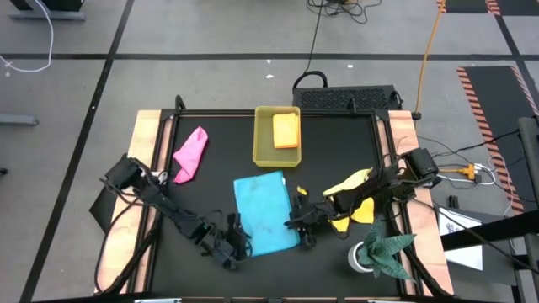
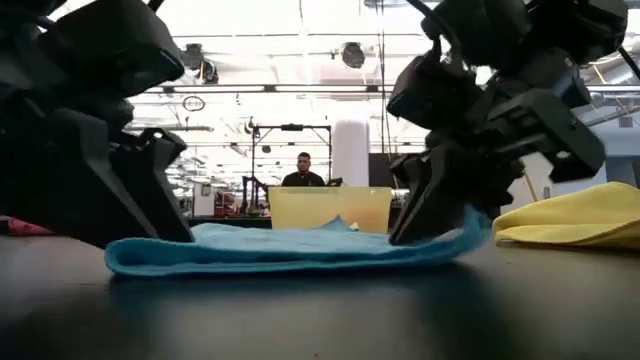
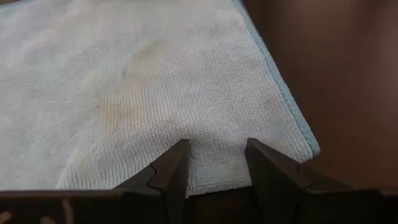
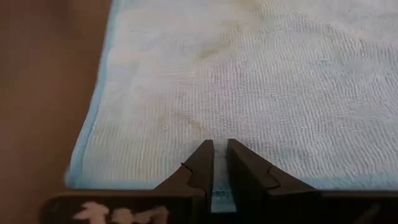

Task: Fold microfiber towels
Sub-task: Fold the blue towel

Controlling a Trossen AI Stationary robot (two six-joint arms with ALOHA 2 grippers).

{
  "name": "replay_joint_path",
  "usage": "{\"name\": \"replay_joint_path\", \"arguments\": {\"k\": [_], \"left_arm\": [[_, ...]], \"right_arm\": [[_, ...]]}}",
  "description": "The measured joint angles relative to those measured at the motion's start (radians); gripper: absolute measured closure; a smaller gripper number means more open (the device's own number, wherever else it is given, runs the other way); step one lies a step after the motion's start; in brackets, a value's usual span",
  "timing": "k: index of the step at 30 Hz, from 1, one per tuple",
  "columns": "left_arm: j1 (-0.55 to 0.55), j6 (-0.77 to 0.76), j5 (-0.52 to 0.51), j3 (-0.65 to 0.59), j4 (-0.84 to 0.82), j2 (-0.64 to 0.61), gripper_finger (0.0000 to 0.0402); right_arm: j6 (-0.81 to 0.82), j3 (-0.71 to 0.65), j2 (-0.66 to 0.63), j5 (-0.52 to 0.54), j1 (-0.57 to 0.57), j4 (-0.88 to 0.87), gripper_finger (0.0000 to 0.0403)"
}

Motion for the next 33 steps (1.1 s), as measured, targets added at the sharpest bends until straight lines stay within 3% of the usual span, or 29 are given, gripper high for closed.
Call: {"name": "replay_joint_path", "arguments": {"k": [6,10,16,23,28,33], "left_arm": [[0.007,0.004,-0.112,-0.002,-0.224,-0.177,0.0238],[-0.006,0.054,-0.072,0.0,-0.17,-0.213,0.0238],[-0.051,0.167,0.014,-0.002,-0.051,-0.113,0.0238],[-0.069,0.151,0.034,-0.002,0.064,0.014,0.0238],[-0.069,0.149,-0.003,-0.001,0.109,0.037,0.0238],[-0.067,0.171,-0.048,0.0,0.105,0.021,0.0238]], "right_arm": [[0.011,0.001,-0.012,0.04,0.044,0.066,0.0367],[-0.006,0.003,-0.05,0.082,0.062,0.083,0.0367],[-0.055,0.003,-0.099,0.077,0.096,0.016,0.0359],[-0.104,0.002,-0.072,-0.075,0.132,0.069,0.0286],[-0.233,0.002,-0.006,-0.023,0.168,0.104,0.0261],[-0.301,0.002,0.009,0.034,0.172,0.101,0.0282]]}}
